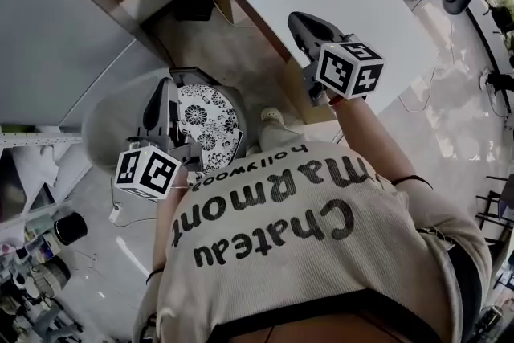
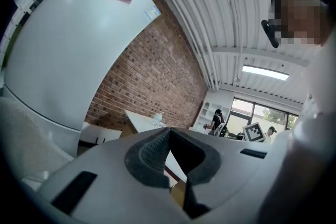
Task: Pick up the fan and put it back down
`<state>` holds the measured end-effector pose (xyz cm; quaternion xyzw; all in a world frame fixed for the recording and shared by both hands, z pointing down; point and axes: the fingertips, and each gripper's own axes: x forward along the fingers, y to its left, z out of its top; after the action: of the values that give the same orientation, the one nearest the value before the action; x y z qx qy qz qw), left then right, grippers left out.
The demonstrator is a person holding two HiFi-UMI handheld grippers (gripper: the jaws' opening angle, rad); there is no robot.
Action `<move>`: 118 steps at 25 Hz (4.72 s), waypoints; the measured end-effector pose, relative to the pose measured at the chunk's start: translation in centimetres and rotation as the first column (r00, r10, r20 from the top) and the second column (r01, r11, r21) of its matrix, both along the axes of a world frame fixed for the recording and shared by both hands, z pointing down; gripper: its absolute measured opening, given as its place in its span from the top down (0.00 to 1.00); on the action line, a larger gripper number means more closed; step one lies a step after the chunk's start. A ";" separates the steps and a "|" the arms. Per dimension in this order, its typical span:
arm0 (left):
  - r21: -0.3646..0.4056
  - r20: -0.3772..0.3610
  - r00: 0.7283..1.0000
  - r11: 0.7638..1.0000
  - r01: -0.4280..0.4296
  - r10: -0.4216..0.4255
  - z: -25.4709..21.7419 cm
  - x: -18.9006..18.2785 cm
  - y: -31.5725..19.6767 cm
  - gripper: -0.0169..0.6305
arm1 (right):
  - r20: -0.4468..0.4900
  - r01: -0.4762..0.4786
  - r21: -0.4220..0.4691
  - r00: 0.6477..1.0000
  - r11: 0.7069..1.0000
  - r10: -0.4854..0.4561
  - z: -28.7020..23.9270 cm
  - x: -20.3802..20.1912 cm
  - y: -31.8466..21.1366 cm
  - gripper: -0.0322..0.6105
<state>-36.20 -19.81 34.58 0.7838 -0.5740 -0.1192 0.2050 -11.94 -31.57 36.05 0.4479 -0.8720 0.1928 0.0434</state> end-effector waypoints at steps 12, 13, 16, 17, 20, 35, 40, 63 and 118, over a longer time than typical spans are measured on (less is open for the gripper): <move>-0.021 0.002 0.993 0.993 0.120 -0.120 1.0 -6.0 -0.9 0.97 | -0.068 -0.041 -0.019 0.997 0.999 0.039 2.7 -2.5 -6.9 0.70; -0.019 -0.001 0.992 0.992 0.125 -0.125 0.9 -6.3 -1.3 0.97 | -0.073 -0.043 -0.022 0.996 0.999 0.042 2.8 -2.7 -7.6 0.69; -0.017 -0.005 0.991 0.991 0.135 -0.135 0.8 -6.8 -2.4 0.97 | -0.088 -0.042 -0.035 0.995 0.998 0.039 3.3 -3.1 -9.2 0.68; -0.017 -0.006 0.990 0.990 0.139 -0.139 0.8 -7.0 -2.8 0.97 | -0.094 -0.041 -0.038 0.995 0.998 0.038 3.5 -3.2 -9.7 0.68; -0.019 -0.006 0.989 0.989 0.149 -0.149 0.7 -7.3 -4.1 0.97 | -0.102 -0.041 -0.037 0.994 0.998 0.037 3.8 -3.4 -11.5 0.66; -0.033 0.011 0.974 0.973 0.227 -0.227 0.1 -8.8 -9.2 0.97 | -0.144 -0.015 -0.067 0.990 0.998 0.005 6.5 -4.8 -20.0 0.61; -0.050 0.020 0.971 0.969 0.240 -0.239 0.5 -9.0 -11.1 0.97 | -0.142 -0.019 -0.077 0.990 0.997 0.008 7.7 -4.7 -22.3 0.60; -0.106 0.034 0.970 0.965 0.242 -0.239 2.3 -7.9 -14.6 0.97 | -0.207 0.070 -0.157 0.973 0.985 -0.102 12.8 -5.6 -24.9 0.59; -0.020 0.002 0.999 0.999 0.043 -0.043 0.2 -0.6 -7.8 0.97 | -0.255 -0.052 -0.151 0.967 0.987 0.012 9.8 3.8 -11.2 0.68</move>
<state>-36.78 -27.60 34.75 0.7694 -0.5919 -0.1172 0.2097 -8.17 -42.77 45.89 0.4780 -0.8342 0.2023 0.1861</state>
